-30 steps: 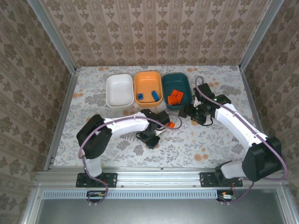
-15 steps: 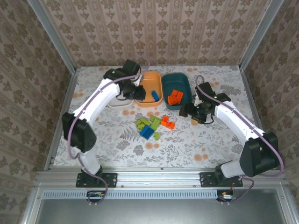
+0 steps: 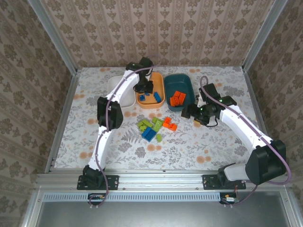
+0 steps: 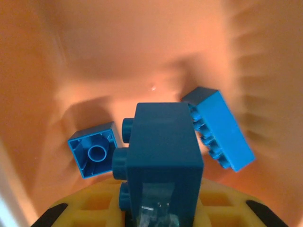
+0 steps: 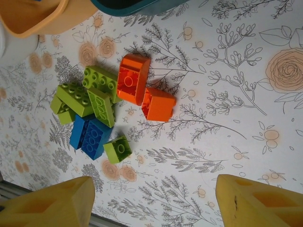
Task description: Sort the legos into containers by color
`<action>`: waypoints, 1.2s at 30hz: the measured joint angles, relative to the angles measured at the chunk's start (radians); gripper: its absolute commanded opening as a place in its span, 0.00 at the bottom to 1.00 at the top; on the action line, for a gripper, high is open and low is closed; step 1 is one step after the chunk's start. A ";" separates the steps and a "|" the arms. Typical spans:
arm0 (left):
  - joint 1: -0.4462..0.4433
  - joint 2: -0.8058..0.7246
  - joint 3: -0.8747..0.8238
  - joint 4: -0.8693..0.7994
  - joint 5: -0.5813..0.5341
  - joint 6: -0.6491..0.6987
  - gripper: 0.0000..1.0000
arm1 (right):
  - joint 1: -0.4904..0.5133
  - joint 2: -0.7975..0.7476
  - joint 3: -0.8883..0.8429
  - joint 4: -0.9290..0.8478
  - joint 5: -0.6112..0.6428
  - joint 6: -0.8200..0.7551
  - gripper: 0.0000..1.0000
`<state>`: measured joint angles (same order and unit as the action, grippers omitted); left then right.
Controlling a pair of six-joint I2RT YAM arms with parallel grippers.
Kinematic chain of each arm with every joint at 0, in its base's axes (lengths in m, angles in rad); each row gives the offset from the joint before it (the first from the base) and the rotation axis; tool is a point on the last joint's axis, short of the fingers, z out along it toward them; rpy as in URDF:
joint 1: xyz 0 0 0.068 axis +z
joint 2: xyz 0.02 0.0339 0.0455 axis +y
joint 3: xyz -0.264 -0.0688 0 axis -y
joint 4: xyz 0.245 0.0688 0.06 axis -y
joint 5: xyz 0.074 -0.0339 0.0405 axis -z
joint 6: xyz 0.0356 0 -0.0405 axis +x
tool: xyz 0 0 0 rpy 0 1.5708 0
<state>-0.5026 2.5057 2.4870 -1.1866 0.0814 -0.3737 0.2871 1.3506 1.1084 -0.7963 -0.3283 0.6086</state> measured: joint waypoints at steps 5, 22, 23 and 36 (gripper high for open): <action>-0.001 0.021 0.010 -0.020 0.000 0.011 0.28 | 0.010 -0.003 -0.002 -0.010 0.004 0.000 0.69; -0.040 -0.171 -0.134 -0.040 -0.010 0.071 0.47 | 0.017 0.022 -0.005 -0.018 0.006 -0.026 0.69; -0.051 -0.212 -0.178 -0.036 -0.015 0.081 0.47 | 0.019 0.027 -0.005 -0.018 0.006 -0.031 0.69; -0.330 -0.703 -1.040 0.114 -0.027 0.083 0.38 | 0.048 0.083 -0.071 -0.004 0.001 -0.056 0.69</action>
<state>-0.8322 1.8023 1.4471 -1.0721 0.0540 -0.2909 0.3355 1.4334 1.0374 -0.8001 -0.3271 0.5522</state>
